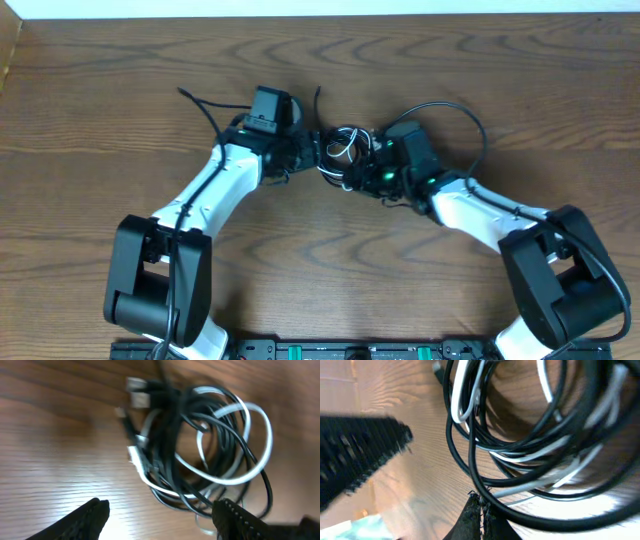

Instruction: Untangle cables

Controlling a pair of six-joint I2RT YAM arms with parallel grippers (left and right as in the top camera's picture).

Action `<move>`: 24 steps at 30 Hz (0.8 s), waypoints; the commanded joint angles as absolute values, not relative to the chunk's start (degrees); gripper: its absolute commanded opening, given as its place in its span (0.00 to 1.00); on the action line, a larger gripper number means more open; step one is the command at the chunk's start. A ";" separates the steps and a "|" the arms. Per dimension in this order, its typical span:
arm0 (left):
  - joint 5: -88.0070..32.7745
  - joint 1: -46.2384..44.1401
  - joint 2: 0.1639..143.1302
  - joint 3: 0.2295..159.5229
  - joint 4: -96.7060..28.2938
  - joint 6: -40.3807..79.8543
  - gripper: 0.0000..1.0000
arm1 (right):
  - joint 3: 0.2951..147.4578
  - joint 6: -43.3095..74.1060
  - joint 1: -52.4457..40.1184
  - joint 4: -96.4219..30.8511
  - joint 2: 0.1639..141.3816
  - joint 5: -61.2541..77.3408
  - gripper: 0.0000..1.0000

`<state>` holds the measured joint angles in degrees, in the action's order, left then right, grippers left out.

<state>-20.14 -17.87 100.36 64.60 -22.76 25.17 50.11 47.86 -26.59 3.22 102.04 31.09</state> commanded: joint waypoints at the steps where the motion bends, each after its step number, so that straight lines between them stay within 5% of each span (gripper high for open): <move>1: -20.43 -19.81 102.89 64.62 -22.39 22.72 0.72 | 50.78 44.69 -23.90 1.23 101.49 36.21 0.01; 10: -19.92 -20.82 110.26 64.62 -16.69 22.83 0.70 | 50.78 41.01 -21.52 -1.63 101.49 34.50 0.01; 14: -19.90 -20.82 113.01 64.62 -14.06 22.96 0.37 | 50.76 41.04 -21.54 -2.72 101.49 32.03 0.01; 18: -19.88 -20.82 114.17 64.62 -14.57 22.90 0.15 | 50.76 41.04 -22.00 -3.73 101.49 31.88 0.01; 24: -11.09 -20.80 114.21 64.62 -21.30 22.52 0.08 | 50.76 41.06 -24.47 -3.86 101.49 31.90 0.01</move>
